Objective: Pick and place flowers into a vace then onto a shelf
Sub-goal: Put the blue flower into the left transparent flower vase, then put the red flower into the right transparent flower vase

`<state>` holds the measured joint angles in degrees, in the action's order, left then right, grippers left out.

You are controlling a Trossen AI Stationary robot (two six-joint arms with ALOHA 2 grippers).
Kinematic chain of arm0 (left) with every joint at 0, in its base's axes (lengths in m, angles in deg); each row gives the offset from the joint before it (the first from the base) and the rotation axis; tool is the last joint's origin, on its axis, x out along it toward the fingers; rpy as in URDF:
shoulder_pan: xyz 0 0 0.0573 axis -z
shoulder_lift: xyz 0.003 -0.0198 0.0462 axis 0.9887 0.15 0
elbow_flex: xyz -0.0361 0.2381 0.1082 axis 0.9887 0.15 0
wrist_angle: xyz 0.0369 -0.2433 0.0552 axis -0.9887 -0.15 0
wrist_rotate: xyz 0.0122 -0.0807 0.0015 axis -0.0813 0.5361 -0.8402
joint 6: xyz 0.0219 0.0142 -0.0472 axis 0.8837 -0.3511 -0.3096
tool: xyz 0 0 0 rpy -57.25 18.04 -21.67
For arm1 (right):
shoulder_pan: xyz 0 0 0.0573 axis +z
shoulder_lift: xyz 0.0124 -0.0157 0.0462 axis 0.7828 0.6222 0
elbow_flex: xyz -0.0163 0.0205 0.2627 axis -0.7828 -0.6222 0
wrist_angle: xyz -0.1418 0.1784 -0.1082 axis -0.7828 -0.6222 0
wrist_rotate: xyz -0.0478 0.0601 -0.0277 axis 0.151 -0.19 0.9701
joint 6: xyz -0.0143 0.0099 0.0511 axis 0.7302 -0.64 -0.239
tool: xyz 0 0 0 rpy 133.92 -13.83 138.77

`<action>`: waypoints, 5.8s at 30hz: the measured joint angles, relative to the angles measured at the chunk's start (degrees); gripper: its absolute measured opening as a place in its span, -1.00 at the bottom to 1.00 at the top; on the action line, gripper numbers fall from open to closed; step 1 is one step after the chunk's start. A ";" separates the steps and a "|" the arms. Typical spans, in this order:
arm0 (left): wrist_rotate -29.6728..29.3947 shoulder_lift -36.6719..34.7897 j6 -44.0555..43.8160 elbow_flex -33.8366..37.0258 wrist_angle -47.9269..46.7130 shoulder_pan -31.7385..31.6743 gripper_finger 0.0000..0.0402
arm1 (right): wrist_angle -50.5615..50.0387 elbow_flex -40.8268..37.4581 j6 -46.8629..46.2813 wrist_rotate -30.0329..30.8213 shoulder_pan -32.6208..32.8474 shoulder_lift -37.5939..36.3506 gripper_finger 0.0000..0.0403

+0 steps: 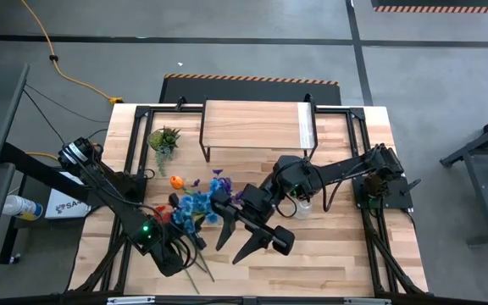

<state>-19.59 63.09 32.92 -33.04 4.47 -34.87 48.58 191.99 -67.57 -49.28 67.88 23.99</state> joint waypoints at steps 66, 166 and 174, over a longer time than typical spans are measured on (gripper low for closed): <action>19.27 -10.28 0.99 0.00 -10.39 0.00 -0.56 | 0.00 0.00 0.03 -1.23 0.00 0.00 -0.11; 33.52 -20.44 -33.74 -0.02 -8.04 33.81 0.40 | -25.85 -0.02 -14.76 39.93 22.17 0.04 -0.27; 32.45 -20.44 -33.77 -0.02 -4.82 33.79 0.40 | -29.37 -0.02 -15.19 48.87 24.66 0.04 -0.30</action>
<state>12.86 42.65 -0.84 -33.06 -0.35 -1.08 19.21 191.96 -82.76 -0.41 92.54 24.04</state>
